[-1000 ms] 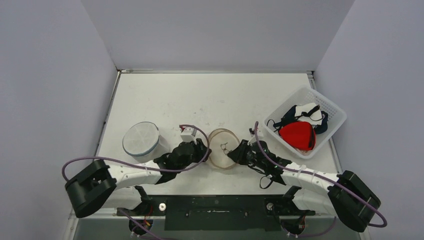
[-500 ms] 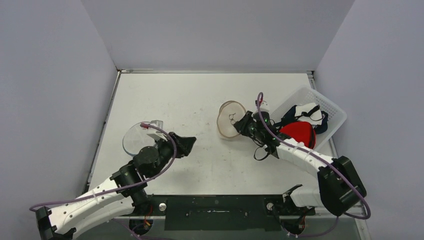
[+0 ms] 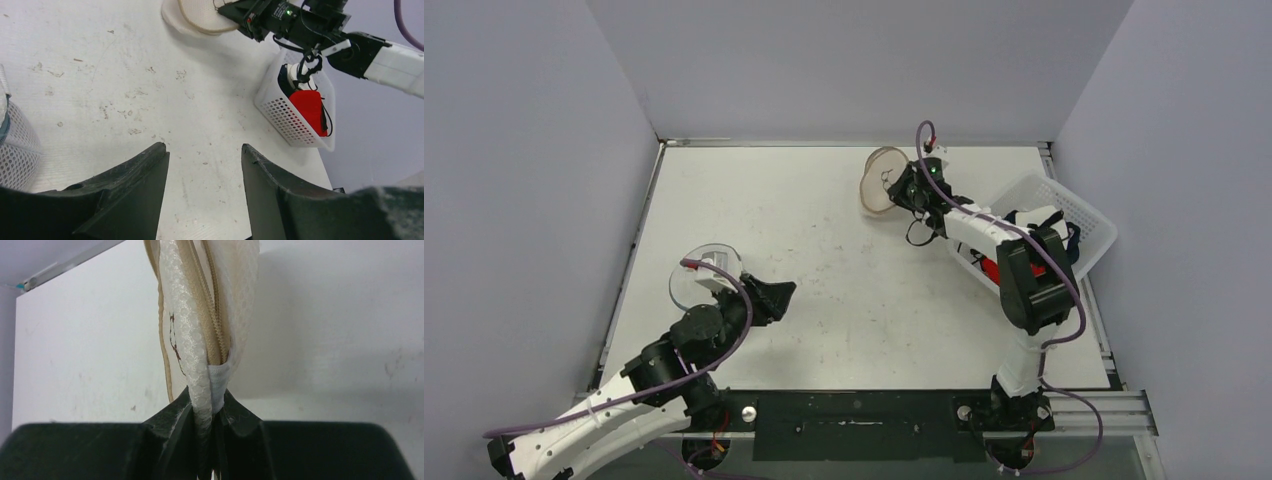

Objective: Unzip the laundry bag and remove the bra
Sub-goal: Place the laundry bag at the center of the board.

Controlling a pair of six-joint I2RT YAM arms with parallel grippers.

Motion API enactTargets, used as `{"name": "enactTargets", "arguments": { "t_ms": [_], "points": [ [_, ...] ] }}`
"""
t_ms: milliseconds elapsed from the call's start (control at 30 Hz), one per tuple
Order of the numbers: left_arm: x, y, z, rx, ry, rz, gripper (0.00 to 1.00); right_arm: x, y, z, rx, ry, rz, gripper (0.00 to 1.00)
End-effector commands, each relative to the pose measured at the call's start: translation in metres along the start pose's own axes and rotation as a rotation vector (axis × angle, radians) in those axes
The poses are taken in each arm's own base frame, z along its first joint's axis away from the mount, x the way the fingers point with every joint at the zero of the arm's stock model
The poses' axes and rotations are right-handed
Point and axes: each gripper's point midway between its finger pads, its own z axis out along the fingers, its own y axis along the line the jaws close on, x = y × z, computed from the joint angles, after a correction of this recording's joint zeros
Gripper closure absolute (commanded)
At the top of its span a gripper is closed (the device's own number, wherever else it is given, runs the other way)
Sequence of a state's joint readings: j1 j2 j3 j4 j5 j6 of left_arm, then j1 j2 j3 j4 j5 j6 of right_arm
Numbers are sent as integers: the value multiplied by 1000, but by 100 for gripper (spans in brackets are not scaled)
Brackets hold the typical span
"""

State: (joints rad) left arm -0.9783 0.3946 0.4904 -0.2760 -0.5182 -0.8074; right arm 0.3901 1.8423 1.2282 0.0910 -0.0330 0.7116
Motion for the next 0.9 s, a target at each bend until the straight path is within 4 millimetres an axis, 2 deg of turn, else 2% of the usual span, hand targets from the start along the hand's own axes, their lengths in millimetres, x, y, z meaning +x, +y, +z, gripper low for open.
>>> {"name": "enactTargets", "arguments": {
  "t_ms": [0,133,167,233,433,533,600,700,867],
  "points": [
    [-10,-1,-1,-11,-27,11,47,-32,-13,30,46,-32,-11,95],
    [-8,-4,6,-13,-30,39,46,-43,-27,62,76,-27,3,95],
    [-8,-5,9,-16,-27,46,45,-35,-38,72,111,10,3,95],
    [-4,-5,13,-24,-10,61,45,-34,-46,84,139,40,0,95],
    [11,-4,25,-44,33,78,44,-27,-51,99,147,73,-3,93],
    [18,-4,30,-43,46,77,44,-26,-54,96,148,74,-1,78],
    [19,-4,30,-43,53,78,44,-30,-50,89,138,59,-4,64],
    [20,-3,30,-45,58,77,44,-41,-45,77,131,35,-11,49],
    [18,0,28,-55,51,76,44,-64,-34,52,158,-19,-62,33]
  ]
}}
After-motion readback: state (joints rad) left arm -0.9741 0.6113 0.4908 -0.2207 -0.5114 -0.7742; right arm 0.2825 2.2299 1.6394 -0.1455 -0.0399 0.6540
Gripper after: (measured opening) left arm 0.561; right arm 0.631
